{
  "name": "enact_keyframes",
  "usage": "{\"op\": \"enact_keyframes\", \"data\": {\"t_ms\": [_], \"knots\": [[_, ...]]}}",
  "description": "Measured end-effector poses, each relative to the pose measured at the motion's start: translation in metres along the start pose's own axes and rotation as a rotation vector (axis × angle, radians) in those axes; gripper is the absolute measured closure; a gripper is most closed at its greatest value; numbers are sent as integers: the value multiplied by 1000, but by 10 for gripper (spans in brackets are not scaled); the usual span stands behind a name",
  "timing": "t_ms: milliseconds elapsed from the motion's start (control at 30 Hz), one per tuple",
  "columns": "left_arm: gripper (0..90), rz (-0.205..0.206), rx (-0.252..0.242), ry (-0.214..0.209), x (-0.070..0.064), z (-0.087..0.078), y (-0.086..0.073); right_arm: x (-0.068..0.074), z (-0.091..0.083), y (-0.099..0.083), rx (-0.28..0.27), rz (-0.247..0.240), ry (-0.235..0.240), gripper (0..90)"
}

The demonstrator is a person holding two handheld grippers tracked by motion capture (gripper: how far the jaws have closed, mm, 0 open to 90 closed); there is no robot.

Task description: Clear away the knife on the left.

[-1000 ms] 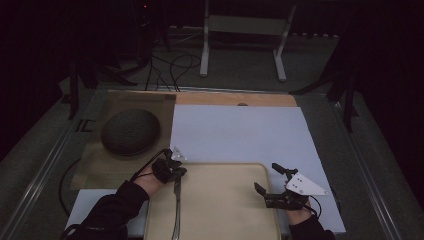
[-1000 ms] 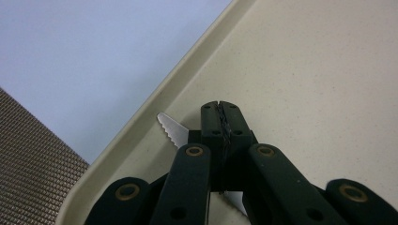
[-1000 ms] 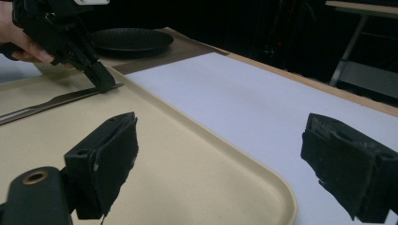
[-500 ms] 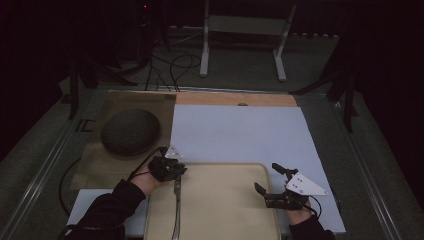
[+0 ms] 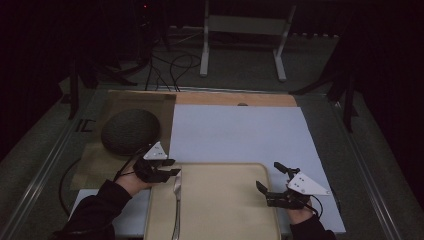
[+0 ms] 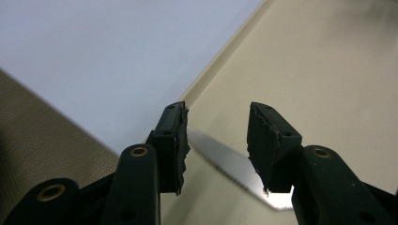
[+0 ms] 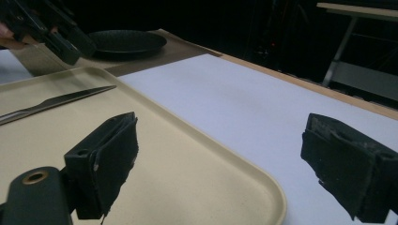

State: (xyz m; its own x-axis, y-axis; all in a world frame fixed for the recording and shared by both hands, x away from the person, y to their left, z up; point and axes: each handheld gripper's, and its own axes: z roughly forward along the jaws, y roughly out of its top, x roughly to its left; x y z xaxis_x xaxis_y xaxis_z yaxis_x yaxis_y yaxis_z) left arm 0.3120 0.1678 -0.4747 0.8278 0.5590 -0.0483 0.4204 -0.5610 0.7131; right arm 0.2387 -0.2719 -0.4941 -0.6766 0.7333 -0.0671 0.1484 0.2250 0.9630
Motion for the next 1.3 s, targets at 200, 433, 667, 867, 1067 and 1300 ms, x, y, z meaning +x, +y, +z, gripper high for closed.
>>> {"op": "enact_keyframes", "data": {"t_ms": [200,433,667,867,1067,1300], "knots": [[399,-19,-2,18,6,-10,-11,0,1,0,2,-4,2,110],[152,-58,-61,-10,15,-28,-21,1,1,0,5,-6,3,110],[0,-116,-126,-34,27,-48,-31,0,1,0,5,-5,1,110],[0,-126,-191,-18,34,-61,-48,1,0,0,7,-4,1,110],[0,-129,-248,5,37,-75,-66,1,1,0,10,-4,0,110],[0,-141,-340,69,38,-91,-88,1,1,0,12,-5,-1,110]]}}
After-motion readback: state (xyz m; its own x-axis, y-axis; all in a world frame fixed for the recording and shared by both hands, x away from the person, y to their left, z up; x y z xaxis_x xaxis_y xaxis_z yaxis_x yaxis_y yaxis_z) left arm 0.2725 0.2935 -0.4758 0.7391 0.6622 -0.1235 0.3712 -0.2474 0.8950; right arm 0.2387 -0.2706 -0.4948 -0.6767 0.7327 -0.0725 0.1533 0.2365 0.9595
